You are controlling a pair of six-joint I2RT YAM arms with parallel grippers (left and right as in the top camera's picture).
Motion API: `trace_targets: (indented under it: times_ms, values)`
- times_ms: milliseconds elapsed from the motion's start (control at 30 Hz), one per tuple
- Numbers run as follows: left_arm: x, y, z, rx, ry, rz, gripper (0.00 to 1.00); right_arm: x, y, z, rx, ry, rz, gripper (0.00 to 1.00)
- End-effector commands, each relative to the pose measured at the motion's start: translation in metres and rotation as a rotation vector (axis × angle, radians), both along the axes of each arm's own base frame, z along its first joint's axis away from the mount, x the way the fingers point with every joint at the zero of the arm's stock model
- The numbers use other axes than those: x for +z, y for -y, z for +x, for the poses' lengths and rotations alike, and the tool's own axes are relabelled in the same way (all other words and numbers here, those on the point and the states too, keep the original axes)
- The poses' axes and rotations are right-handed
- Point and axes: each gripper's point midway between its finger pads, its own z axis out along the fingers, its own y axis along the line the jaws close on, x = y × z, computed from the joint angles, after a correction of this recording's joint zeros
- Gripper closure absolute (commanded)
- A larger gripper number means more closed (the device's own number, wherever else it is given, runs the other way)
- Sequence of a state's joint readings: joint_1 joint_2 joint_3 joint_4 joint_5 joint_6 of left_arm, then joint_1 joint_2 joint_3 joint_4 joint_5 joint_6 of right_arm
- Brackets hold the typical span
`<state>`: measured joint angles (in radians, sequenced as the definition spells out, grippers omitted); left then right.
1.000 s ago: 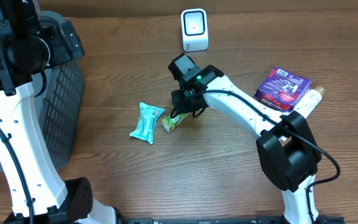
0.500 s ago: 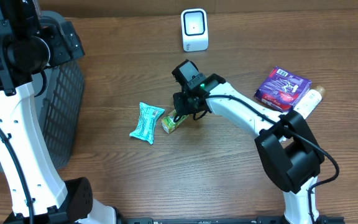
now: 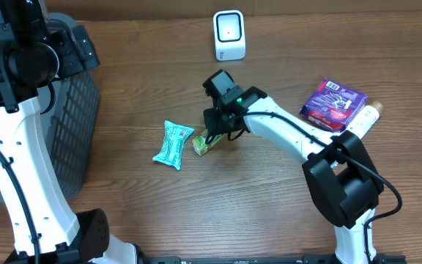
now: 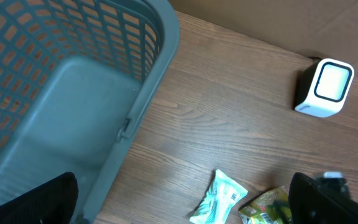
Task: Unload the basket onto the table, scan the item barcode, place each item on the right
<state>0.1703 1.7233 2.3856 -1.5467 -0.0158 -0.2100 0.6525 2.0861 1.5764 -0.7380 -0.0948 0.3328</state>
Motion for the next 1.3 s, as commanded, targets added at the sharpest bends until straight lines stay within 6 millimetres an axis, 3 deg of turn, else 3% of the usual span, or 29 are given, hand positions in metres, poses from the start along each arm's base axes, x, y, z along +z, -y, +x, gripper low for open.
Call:
trace_targets:
  times_ms: [0,100,367,467,600,733,867,933,1067,1167,1267]
  values:
    - [0.008,0.002,0.000,-0.012,0.025,0.003,0.00,0.036,0.010,0.040,0.047,0.124,-0.010,0.56]
    - [0.008,0.002,0.000,-0.012,0.025,0.002,0.00,0.038,0.013,0.047,0.075,0.154,-0.014,0.57]
    - [0.008,0.002,0.000,-0.012,0.025,0.002,0.01,-0.007,0.014,0.042,0.142,0.108,-0.057,0.58]
    - [0.008,0.002,0.000,-0.011,0.025,0.003,0.01,-0.014,0.016,0.039,0.143,0.084,-0.071,0.62]
    - [0.008,0.002,0.000,-0.012,0.025,0.003,0.00,-0.020,0.026,0.024,0.146,0.020,-0.108,0.62]
    - [0.008,0.002,0.000,-0.011,0.025,0.003,0.00,-0.027,0.054,-0.002,0.103,-0.127,-0.183,0.62]
    - [0.008,0.002,0.000,-0.011,0.025,0.003,0.00,-0.025,0.086,-0.038,0.011,-0.329,-0.254,0.62]
    - [0.008,0.002,0.000,-0.011,0.025,0.003,0.00,-0.022,0.087,-0.057,0.018,-0.424,-0.234,0.62]
    - [0.008,0.002,0.000,-0.011,0.025,0.003,0.00,-0.008,0.069,-0.087,0.176,-0.541,-0.100,0.58]
    - [0.008,0.002,0.000,-0.011,0.025,0.003,0.00,0.009,0.056,-0.090,0.272,-0.514,-0.004,0.55]
    - [0.008,0.002,0.000,-0.011,0.025,0.003,0.00,0.019,0.052,-0.076,0.321,-0.414,0.003,0.49]
